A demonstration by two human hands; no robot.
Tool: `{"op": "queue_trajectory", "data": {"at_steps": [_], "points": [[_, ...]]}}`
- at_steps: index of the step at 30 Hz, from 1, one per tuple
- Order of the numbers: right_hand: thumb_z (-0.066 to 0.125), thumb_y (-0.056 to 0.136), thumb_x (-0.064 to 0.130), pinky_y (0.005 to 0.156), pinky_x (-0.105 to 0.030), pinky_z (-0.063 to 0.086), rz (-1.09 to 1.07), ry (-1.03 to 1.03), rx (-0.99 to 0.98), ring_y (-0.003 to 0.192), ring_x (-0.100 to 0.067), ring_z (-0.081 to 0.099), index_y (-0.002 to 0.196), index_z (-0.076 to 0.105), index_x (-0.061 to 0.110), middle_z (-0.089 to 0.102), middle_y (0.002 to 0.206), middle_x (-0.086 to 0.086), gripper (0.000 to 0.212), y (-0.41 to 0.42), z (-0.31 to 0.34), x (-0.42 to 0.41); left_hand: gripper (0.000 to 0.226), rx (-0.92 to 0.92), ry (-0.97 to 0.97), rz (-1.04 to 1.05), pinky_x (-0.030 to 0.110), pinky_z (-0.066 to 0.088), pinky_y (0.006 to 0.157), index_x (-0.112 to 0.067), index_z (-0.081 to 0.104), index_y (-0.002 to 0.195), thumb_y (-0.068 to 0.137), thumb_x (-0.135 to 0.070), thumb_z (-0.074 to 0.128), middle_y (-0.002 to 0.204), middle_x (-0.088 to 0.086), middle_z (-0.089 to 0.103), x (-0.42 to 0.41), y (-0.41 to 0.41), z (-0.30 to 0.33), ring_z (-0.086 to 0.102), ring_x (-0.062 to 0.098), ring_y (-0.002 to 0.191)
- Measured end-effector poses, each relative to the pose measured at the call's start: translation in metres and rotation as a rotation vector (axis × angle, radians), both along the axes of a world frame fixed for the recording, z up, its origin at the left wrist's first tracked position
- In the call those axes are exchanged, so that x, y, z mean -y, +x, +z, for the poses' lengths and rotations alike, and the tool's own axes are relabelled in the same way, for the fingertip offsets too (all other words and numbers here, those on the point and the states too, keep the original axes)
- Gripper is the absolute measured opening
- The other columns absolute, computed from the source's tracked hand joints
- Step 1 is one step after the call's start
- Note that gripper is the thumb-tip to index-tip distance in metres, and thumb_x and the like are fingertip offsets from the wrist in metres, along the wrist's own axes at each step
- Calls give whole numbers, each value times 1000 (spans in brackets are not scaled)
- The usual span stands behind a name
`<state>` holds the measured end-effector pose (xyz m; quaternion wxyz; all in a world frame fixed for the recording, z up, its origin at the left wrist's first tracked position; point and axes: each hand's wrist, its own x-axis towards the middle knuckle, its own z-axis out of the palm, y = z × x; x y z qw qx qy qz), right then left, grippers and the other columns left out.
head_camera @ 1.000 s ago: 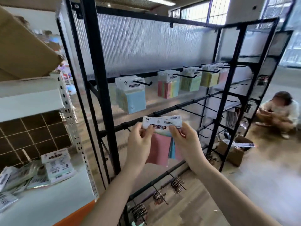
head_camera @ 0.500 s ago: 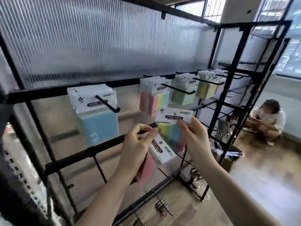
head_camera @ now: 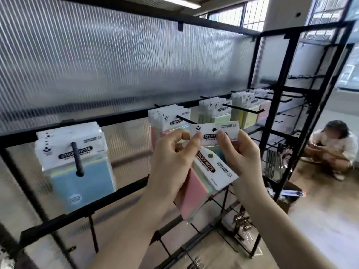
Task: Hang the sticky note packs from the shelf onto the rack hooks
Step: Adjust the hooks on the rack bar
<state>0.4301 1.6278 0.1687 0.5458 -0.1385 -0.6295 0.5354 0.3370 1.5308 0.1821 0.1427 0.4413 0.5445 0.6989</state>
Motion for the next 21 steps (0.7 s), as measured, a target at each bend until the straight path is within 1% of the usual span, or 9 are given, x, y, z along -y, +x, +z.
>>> {"op": "queue_trajectory", "data": {"at_steps": [2,4,6,9,12,14,16,19,21], "points": [[64,76,40,53,-30,45,13,-2,13,58,-18,59,85,56,-1,64,68,-9,44,-2,0,-10,28,-32,-1,40,22,50,49,-14,58,68,85,-35,65,65,8,67,-5,1,1,69,17,58],[63,76,40,57,-34,47,42,-1,15,65,-23,61,85,60,6,67,74,-8,36,-3,-2,-16,31,-42,8,84,22,49,48,-9,54,67,88,-30,64,63,10,66,-9,3,0,67,18,56],[63,77,40,60,-36,47,84,-1,15,67,-26,61,83,62,11,67,77,-10,30,-4,-3,-21,30,-38,19,121,21,47,47,-12,55,65,87,-30,64,59,6,64,-12,5,-1,65,17,53],[64,76,38,53,-26,49,175,-17,7,62,-17,62,73,66,25,68,70,1,13,-10,-6,-33,28,-54,14,182,21,47,47,-13,57,67,87,-31,63,58,1,62,-15,8,-5,64,15,53],[64,81,30,47,-17,45,275,10,-3,55,-6,59,71,63,24,66,63,6,12,-16,-8,-44,26,-30,-3,257,21,47,48,-14,58,70,85,-35,63,59,2,64,-20,9,-7,65,16,55],[63,85,26,48,-19,47,335,53,24,58,-8,62,79,62,20,68,68,3,9,-22,-13,-53,24,-18,-1,345,24,49,51,-14,60,76,83,-37,65,67,5,67,-25,8,-10,67,18,60],[63,90,19,53,-21,49,344,110,63,65,-10,64,84,59,18,69,74,4,7,-31,-16,-62,20,3,0,465,23,50,53,-18,58,85,83,-35,68,79,9,69,-30,4,-14,69,18,65],[64,90,9,58,-9,48,395,137,75,71,5,65,94,53,21,68,82,20,17,-47,-14,-71,23,16,-26,637,27,50,52,-26,49,89,83,-33,70,80,9,70,-36,-2,-23,69,18,63],[68,87,8,58,-3,44,375,166,86,72,14,61,98,49,26,64,85,29,28,-57,-14,-77,25,-9,-42,717,23,47,46,-25,45,89,85,-34,68,74,6,69,-39,-5,-26,66,12,55]]}}
